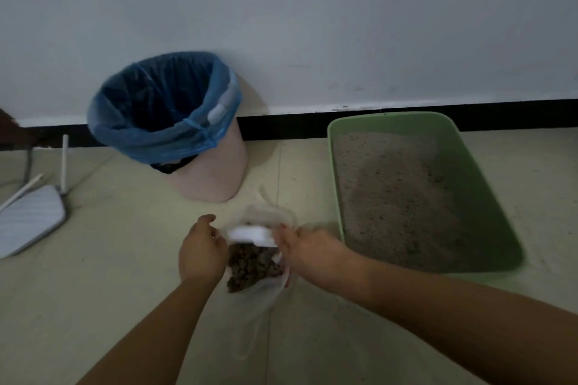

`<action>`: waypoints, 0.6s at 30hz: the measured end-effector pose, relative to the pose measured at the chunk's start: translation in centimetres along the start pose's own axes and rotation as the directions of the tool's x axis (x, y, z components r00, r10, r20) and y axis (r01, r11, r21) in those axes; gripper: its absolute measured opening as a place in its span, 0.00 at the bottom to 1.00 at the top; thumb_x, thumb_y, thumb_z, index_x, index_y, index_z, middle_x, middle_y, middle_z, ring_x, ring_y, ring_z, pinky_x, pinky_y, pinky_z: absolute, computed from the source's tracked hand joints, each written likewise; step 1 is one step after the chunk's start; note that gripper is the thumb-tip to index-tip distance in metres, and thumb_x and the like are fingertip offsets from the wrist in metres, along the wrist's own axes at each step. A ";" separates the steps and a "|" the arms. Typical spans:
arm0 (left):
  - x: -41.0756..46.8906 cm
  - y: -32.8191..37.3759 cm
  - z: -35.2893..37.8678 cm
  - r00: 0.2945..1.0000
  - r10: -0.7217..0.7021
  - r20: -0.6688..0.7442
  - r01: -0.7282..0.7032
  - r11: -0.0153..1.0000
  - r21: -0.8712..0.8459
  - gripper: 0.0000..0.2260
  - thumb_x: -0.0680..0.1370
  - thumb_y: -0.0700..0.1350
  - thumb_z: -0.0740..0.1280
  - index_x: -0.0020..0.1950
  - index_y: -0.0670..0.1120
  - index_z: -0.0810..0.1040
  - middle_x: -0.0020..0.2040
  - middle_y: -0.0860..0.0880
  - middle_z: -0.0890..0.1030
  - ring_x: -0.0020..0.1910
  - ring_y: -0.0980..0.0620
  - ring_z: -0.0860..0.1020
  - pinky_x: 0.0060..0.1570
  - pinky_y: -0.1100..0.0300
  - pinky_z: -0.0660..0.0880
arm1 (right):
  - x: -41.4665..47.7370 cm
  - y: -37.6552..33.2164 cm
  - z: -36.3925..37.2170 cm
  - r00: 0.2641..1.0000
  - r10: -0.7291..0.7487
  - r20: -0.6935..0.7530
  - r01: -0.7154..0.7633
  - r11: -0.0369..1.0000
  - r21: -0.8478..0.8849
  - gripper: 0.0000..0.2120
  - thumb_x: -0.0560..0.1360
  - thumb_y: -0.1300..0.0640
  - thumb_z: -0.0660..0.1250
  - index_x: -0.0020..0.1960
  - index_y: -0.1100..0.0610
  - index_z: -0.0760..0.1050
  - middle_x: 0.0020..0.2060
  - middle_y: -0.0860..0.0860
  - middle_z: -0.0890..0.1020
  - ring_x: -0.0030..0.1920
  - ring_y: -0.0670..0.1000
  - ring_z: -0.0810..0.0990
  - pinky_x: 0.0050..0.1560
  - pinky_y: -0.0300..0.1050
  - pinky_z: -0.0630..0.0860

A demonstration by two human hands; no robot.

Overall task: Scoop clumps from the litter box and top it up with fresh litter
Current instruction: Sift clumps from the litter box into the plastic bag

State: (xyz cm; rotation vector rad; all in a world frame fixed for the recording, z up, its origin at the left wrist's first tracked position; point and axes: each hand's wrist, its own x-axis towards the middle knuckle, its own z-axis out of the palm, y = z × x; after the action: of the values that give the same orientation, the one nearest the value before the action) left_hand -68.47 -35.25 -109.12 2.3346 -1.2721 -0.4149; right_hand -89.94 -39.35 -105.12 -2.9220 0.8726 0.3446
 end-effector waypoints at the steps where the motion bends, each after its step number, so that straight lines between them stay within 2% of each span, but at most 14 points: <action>1: 0.2 -0.1 0.0 1.000 -0.011 -0.015 0.011 1.000 -0.020 0.20 0.76 0.36 0.64 0.68 0.42 0.72 0.48 0.46 0.80 0.47 0.45 0.78 0.46 0.57 0.71 | 0.1 -0.5 0.3 0.997 -0.068 0.043 0.069 0.997 -0.033 0.26 0.80 0.66 0.57 0.76 0.66 0.53 0.70 0.66 0.66 0.54 0.64 0.78 0.38 0.53 0.68; 3: 0.6 -0.3 -0.1 0.999 -0.019 -0.042 0.017 0.999 -0.048 0.18 0.76 0.35 0.63 0.66 0.42 0.73 0.48 0.46 0.80 0.48 0.45 0.78 0.46 0.58 0.70 | 0.4 -0.4 0.4 0.995 -0.092 0.044 0.095 0.994 -0.059 0.27 0.80 0.66 0.59 0.76 0.66 0.54 0.71 0.66 0.64 0.56 0.64 0.77 0.40 0.55 0.72; 5: 0.9 -0.5 -0.1 0.998 -0.044 -0.051 0.040 0.996 -0.074 0.17 0.76 0.35 0.63 0.65 0.42 0.74 0.48 0.45 0.80 0.47 0.44 0.78 0.46 0.58 0.71 | 0.3 0.4 0.4 0.998 -0.056 0.019 0.057 0.996 -0.074 0.28 0.80 0.63 0.60 0.77 0.64 0.53 0.70 0.65 0.64 0.59 0.63 0.75 0.48 0.56 0.75; 7: 1.1 -0.6 -0.1 0.996 -0.070 -0.055 0.066 0.995 -0.075 0.17 0.76 0.36 0.63 0.65 0.41 0.74 0.46 0.45 0.80 0.45 0.45 0.78 0.46 0.57 0.71 | 0.0 1.0 0.9 0.999 -0.036 0.040 0.039 0.995 -0.096 0.27 0.81 0.62 0.60 0.77 0.62 0.55 0.70 0.63 0.66 0.59 0.62 0.75 0.49 0.56 0.75; 10: 1.3 -0.5 -0.1 0.993 -0.098 -0.068 0.091 0.991 -0.099 0.16 0.76 0.37 0.63 0.64 0.41 0.74 0.45 0.46 0.79 0.45 0.45 0.78 0.47 0.55 0.73 | -1.0 1.9 1.4 0.997 -0.041 0.065 0.041 0.999 0.000 0.30 0.78 0.66 0.60 0.78 0.59 0.55 0.71 0.62 0.65 0.61 0.62 0.73 0.53 0.57 0.75; 12: 1.2 -0.1 -0.1 0.990 -0.123 -0.063 0.116 0.988 -0.106 0.17 0.75 0.38 0.64 0.64 0.42 0.75 0.48 0.45 0.79 0.47 0.44 0.78 0.49 0.53 0.74 | -1.6 2.8 1.8 0.999 0.012 0.034 -0.017 0.988 0.156 0.30 0.77 0.66 0.59 0.77 0.56 0.58 0.67 0.58 0.69 0.58 0.59 0.75 0.51 0.51 0.74; 13: 1.2 0.3 0.0 0.993 -0.093 -0.074 0.086 0.993 -0.082 0.17 0.74 0.39 0.66 0.63 0.42 0.75 0.51 0.45 0.79 0.50 0.43 0.77 0.50 0.51 0.74 | -2.0 3.3 2.0 0.998 0.067 -0.010 -0.061 0.952 0.299 0.28 0.78 0.65 0.59 0.77 0.55 0.61 0.64 0.56 0.71 0.56 0.57 0.75 0.50 0.48 0.74; 15: 1.0 1.5 0.4 0.993 0.032 -0.116 -0.031 0.999 0.006 0.17 0.73 0.41 0.67 0.62 0.43 0.76 0.55 0.42 0.77 0.55 0.41 0.74 0.55 0.47 0.71 | -2.8 4.2 2.1 0.967 0.229 -0.116 -0.121 0.806 0.579 0.23 0.80 0.62 0.60 0.75 0.54 0.65 0.60 0.52 0.74 0.52 0.49 0.75 0.50 0.42 0.73; 18: 0.3 5.0 1.7 0.965 0.213 -0.151 -0.206 0.977 0.062 0.14 0.75 0.45 0.63 0.60 0.45 0.76 0.58 0.44 0.75 0.58 0.42 0.71 0.58 0.47 0.65 | -4.7 6.2 1.0 0.818 0.542 -0.190 -0.162 0.535 0.830 0.24 0.80 0.59 0.63 0.75 0.52 0.65 0.56 0.45 0.77 0.50 0.43 0.77 0.45 0.33 0.73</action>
State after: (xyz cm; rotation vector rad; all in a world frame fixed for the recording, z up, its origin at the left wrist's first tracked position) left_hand -72.62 -38.26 -108.00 2.1909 -1.4458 -0.1313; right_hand -97.40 -41.93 -105.02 -1.9513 1.2767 -0.5905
